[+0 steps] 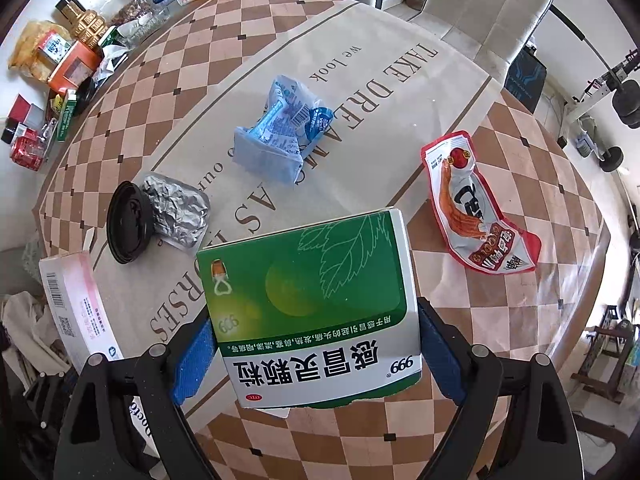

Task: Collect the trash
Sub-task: 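Lift and carry the white box and green box toward the trash bin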

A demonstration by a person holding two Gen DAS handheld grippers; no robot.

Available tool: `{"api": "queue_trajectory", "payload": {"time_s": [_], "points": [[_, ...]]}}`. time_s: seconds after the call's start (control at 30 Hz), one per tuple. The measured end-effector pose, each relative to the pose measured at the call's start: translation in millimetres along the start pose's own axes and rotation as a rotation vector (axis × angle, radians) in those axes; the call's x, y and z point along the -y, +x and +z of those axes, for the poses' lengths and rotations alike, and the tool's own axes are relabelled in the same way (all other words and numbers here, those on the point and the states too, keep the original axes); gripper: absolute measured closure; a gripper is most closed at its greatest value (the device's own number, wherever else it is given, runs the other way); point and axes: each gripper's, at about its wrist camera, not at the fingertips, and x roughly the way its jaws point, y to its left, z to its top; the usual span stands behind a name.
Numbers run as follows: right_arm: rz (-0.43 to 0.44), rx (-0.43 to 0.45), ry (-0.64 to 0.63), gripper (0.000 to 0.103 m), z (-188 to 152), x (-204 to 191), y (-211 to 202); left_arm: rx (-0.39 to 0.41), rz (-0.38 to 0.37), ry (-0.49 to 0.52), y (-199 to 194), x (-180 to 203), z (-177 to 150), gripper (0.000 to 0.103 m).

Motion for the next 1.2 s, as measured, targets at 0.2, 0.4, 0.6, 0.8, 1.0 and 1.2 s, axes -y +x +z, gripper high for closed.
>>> {"api": "queue_trajectory", "payload": {"time_s": [0.2,0.4,0.6,0.8,1.0,1.2], "points": [[0.023,0.035,0.049,0.011,-33,2,-30,0.059,-0.026,0.026,-22,-2,-12,0.058],[0.032,0.069,0.091,0.011,-83,-7,-60,0.127,-0.046,0.065,-48,-21,-41,0.058],[0.037,0.103,0.153,0.011,-158,-36,-88,0.198,-0.032,0.145,-68,-53,-95,0.057],[0.049,0.114,0.235,0.011,-252,-78,-99,0.137,-0.095,0.186,-63,-98,-168,0.057],[0.080,0.032,0.302,0.011,-356,-120,-68,-0.059,-0.156,0.203,-14,-123,-235,0.058],[0.091,-0.126,0.321,0.011,-441,-148,6,-0.229,-0.186,0.223,58,-115,-274,0.058]]}}
